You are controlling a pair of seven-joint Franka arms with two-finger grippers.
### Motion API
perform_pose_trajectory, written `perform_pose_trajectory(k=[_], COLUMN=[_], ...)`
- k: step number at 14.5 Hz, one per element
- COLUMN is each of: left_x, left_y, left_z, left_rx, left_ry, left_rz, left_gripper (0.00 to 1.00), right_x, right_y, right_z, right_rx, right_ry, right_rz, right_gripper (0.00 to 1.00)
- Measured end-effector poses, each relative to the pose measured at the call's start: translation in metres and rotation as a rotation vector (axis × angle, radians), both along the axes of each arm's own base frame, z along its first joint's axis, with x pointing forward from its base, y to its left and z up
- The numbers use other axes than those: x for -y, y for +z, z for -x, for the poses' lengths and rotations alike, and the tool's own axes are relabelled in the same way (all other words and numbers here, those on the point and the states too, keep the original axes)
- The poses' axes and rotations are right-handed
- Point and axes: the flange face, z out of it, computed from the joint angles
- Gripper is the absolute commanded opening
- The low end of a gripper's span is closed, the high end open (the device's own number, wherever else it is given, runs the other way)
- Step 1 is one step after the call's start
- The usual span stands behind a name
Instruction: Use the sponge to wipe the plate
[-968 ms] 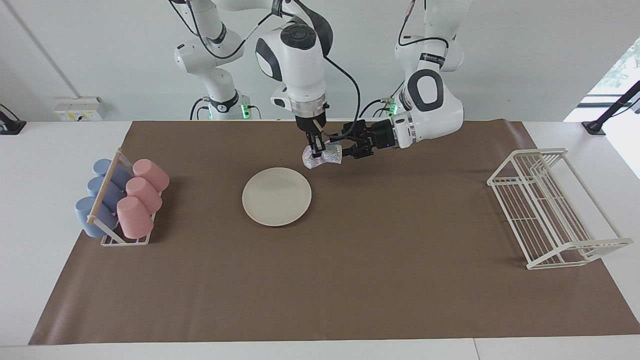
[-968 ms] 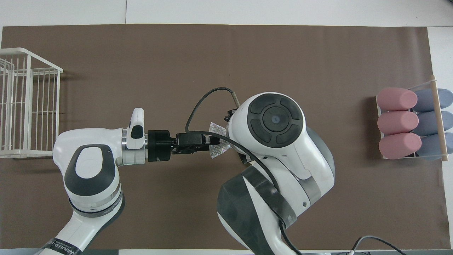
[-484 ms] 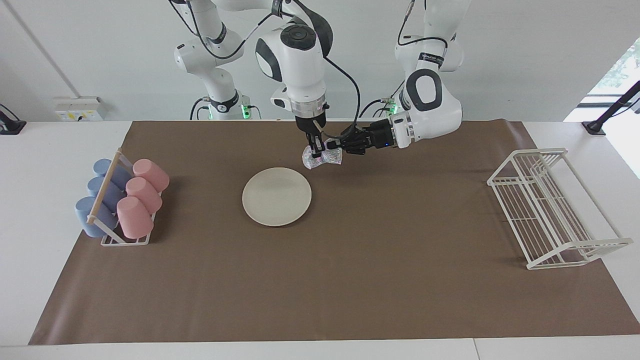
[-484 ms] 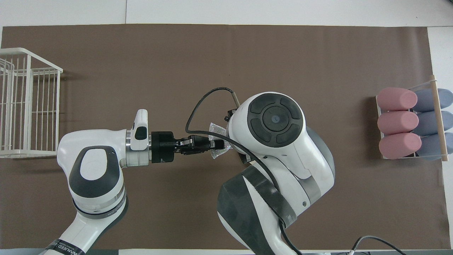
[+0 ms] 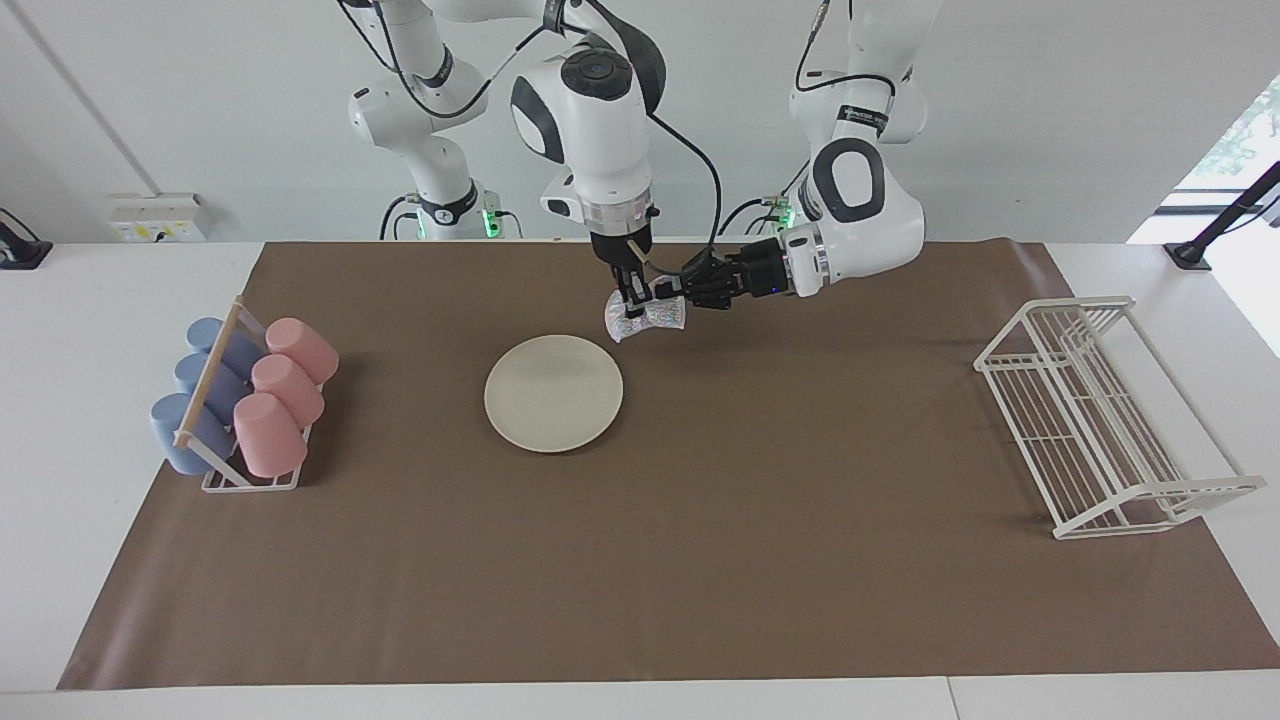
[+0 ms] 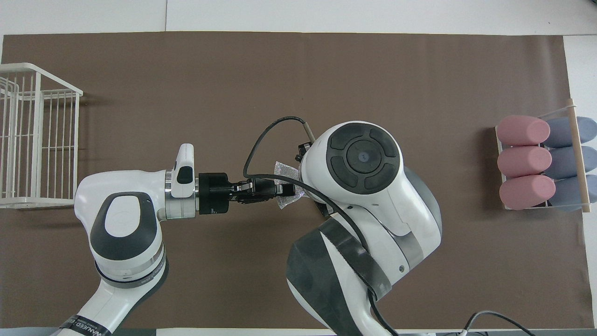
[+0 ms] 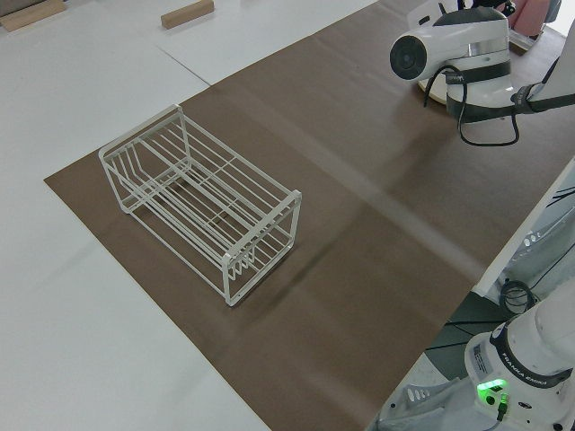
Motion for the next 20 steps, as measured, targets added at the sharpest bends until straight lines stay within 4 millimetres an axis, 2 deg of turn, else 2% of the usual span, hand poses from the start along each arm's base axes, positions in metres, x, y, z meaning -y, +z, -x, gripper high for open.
perform_pose_trajectory(k=[4, 6, 11, 14, 16, 20], left_x=[-0.003, -0.007, -0.021, -0.042, -0.047, -0.042], left_y=[-0.001, -0.002, -0.009, -0.01, 0.0, 0.04], left_z=[-0.002, -0.004, -0.01, -0.02, -0.027, -0.043], left_rx=[-0.002, -0.001, 0.012, -0.02, -0.045, -0.069], left_ry=[0.01, 0.025, 0.026, 0.021, 0.024, 0.061], left_rz=[-0.003, -0.012, -0.164, -0.326, -0.425, -0.651], left_gripper=[0.0, 0.0, 0.0, 0.0, 0.0, 0.0], right_x=[0.006, 0.023, 0.109, 0.153, 0.187, 0.261], right_y=[0.005, 0.012, 0.043, 0.066, 0.071, 0.072], right_z=[-0.001, -0.005, -0.014, -0.009, -0.009, -0.017], right_rx=[0.011, 0.022, 0.018, 0.015, -0.017, -0.052], right_ry=[0.074, 0.152, 0.365, 0.468, 0.553, 0.723], right_rz=[0.003, 0.01, 0.043, 0.054, 0.059, 0.044], right_gripper=[1.0, 1.0, 1.0, 1.0, 1.0, 1.0])
